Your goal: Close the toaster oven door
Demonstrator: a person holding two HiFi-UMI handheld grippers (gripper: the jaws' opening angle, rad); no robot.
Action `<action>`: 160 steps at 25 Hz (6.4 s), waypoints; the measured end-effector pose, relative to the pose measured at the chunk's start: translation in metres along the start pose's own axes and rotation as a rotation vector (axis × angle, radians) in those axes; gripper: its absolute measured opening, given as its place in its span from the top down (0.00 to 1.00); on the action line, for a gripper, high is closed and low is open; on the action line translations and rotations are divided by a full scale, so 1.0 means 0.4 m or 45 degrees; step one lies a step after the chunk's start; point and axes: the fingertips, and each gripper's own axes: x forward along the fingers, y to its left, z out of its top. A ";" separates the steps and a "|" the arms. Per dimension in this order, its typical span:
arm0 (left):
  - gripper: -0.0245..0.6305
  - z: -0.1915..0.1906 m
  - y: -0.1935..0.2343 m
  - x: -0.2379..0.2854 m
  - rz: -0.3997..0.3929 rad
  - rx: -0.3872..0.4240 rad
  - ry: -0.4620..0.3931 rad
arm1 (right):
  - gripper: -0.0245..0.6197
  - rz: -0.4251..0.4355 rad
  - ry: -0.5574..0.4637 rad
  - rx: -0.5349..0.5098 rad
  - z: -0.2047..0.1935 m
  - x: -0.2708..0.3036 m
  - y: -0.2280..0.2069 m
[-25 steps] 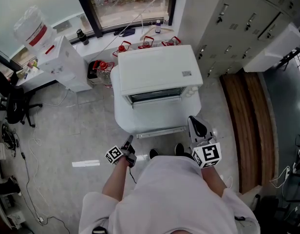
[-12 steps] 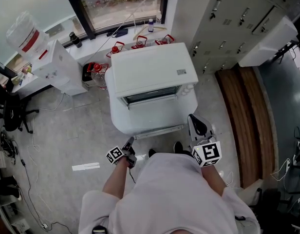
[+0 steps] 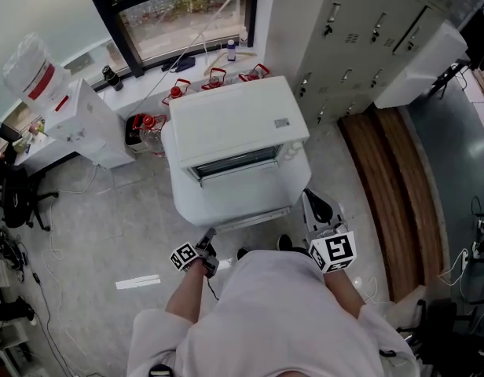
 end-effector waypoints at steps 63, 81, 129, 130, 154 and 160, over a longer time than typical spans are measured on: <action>0.81 -0.044 0.021 0.028 0.006 -0.051 0.072 | 0.95 -0.007 0.044 0.055 -0.023 0.010 -0.029; 0.85 -0.032 -0.040 -0.003 -0.070 -0.073 0.015 | 0.95 0.022 0.017 0.089 -0.023 -0.013 -0.021; 0.87 0.075 -0.294 -0.036 -0.117 -0.399 -0.037 | 0.95 0.082 -0.056 0.152 -0.025 -0.052 0.024; 0.87 0.080 -0.299 -0.036 -0.120 -0.401 -0.037 | 0.95 0.083 -0.058 0.152 -0.026 -0.052 0.026; 0.85 0.156 -0.420 -0.020 -0.198 -0.460 -0.023 | 0.95 0.087 -0.051 0.152 -0.023 -0.042 0.031; 0.83 0.179 -0.442 -0.015 -0.229 -0.430 -0.033 | 0.95 0.084 -0.037 0.168 -0.040 -0.042 0.031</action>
